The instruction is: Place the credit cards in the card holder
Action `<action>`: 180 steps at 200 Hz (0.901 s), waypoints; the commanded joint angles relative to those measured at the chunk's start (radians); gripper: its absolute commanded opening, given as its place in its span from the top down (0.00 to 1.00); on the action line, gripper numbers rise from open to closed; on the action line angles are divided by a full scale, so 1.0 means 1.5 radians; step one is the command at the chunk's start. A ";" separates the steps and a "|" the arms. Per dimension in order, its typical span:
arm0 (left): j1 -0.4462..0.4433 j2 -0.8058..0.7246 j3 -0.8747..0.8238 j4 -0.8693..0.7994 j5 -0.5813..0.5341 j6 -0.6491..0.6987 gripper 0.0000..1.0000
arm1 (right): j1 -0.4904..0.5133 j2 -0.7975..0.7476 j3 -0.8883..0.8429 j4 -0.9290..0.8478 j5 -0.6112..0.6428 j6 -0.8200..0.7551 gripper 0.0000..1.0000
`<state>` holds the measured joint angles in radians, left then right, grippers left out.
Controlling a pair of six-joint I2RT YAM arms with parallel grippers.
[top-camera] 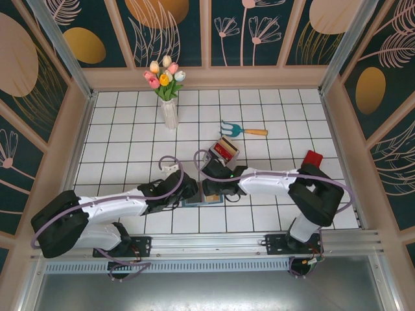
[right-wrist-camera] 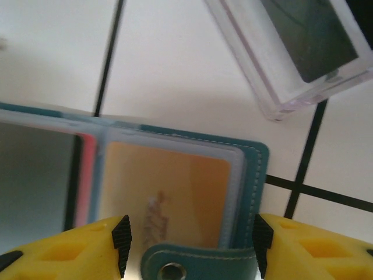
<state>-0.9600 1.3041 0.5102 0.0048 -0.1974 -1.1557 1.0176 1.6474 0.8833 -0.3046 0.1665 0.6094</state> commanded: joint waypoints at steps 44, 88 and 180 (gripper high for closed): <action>0.006 0.085 0.012 0.018 0.021 0.017 0.63 | -0.012 -0.063 -0.032 -0.060 0.057 0.032 0.47; 0.006 0.102 -0.004 0.012 0.017 0.004 0.65 | -0.074 -0.104 -0.097 -0.045 0.019 0.028 0.56; 0.007 0.112 -0.011 0.012 0.025 0.000 0.66 | -0.105 -0.085 -0.115 -0.104 0.065 0.053 0.62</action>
<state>-0.9554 1.4384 0.5240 0.0914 -0.1753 -1.1458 0.8719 1.5116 0.7238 -0.3801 0.2100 0.6640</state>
